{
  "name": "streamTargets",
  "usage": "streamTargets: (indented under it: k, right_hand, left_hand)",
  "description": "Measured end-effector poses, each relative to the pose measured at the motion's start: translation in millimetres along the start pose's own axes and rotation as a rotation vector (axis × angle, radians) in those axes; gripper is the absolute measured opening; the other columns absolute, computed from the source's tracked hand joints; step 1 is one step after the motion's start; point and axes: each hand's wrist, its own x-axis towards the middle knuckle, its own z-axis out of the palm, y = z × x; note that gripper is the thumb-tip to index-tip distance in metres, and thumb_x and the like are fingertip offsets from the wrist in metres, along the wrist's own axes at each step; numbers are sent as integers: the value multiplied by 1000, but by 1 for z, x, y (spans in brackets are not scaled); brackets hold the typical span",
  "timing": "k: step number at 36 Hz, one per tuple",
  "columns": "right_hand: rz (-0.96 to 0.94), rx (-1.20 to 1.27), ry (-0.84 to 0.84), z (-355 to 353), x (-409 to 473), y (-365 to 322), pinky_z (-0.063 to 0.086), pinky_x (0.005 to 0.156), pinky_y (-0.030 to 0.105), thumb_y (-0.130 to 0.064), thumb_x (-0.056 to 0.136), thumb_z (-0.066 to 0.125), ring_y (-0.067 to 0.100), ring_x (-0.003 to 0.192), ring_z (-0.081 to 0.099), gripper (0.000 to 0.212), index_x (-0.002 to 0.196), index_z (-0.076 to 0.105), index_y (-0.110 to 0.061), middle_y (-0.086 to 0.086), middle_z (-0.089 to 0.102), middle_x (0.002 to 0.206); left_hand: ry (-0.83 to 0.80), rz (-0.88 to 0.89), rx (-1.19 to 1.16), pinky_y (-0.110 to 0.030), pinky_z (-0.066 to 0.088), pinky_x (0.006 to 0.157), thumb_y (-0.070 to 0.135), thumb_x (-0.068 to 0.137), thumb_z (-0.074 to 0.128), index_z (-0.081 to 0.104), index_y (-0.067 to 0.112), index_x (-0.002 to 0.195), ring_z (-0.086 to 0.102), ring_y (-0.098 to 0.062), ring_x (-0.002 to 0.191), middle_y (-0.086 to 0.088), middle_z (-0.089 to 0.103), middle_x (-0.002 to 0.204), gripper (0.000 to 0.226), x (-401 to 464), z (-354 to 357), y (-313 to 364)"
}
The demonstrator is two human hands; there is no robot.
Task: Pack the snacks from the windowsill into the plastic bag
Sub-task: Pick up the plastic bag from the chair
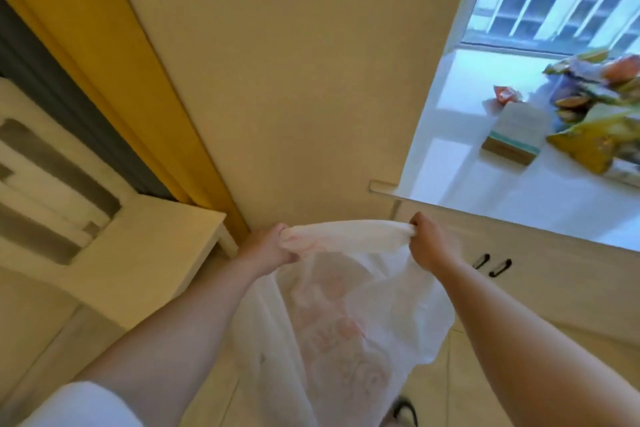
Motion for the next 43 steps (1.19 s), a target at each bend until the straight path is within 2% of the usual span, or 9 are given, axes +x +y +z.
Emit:
streamTargets:
  k: [3,8,12,20,24,27,34,39,43]
  right_hand:
    - [59,20,55,-16,-6,40,36,65,30,-8,89,40,30,87,57,24,110,48,-14,11,63,103]
    - [132,78,143,-46,-8,110,40,66,33,-4,85,42,33,91,59,24,106,51,-13,14,65,99]
    - [162,203,247,-71,-3,166,42,67,37,-3,85,41,32,78,53,21,104,48,-11,18,63,93]
    - [284,275,436,-129,11,250,41,65,36,-7,91,42,32,77,51,21,111,48,-10,18,62,96]
    - [313,315,545,-155,24,273,40,66,37,-6,91,43,35,80,55,21,111,48,-8,21,63,95]
    - [329,317,618,-175,38,284,40,68,37,-5,91,44,39,88,59,23,113,50,-6,23,64,98]
    - [352,314,788,-215,89,301,44,72,42,-6,90,47,42,89,60,24,113,51,-7,23,65,99]
    - [366,231,768,-225,133,316,42,69,39,-10,90,47,42,84,60,18,108,52,-8,22,65,93]
    - [429,167,633,-221,167,330,39,67,36,-15,91,47,41,87,60,17,107,53,-13,21,64,97]
  left_hand:
    - [138,60,80,-31,41,68,42,88,58,61,22,106,61,-30,98,-6,67,108,27,5,16,48]
    - [160,140,133,-30,40,66,39,92,50,65,17,97,62,-34,96,-12,68,105,27,10,43,125]
    - [148,226,153,-31,39,68,38,94,49,65,18,99,61,-34,98,-14,68,108,27,15,63,188]
    - [106,416,188,-32,38,65,68,81,50,56,16,98,60,-30,92,-7,63,99,55,21,80,303]
    - [173,512,80,-30,35,64,66,85,46,55,16,93,57,-26,82,-7,63,96,52,31,71,351]
    - [244,561,5,-30,36,63,78,80,32,59,14,96,56,-25,82,-8,62,94,71,45,63,383]
    - [326,649,-38,-31,37,67,49,94,45,62,9,104,58,-33,88,-14,63,99,45,103,47,447]
    - [283,658,-6,-30,36,68,50,94,44,60,12,106,58,-30,91,-11,62,102,43,158,46,479]
    - [139,639,173,-32,39,70,58,91,43,56,13,112,58,-31,96,-12,60,108,52,206,55,498]
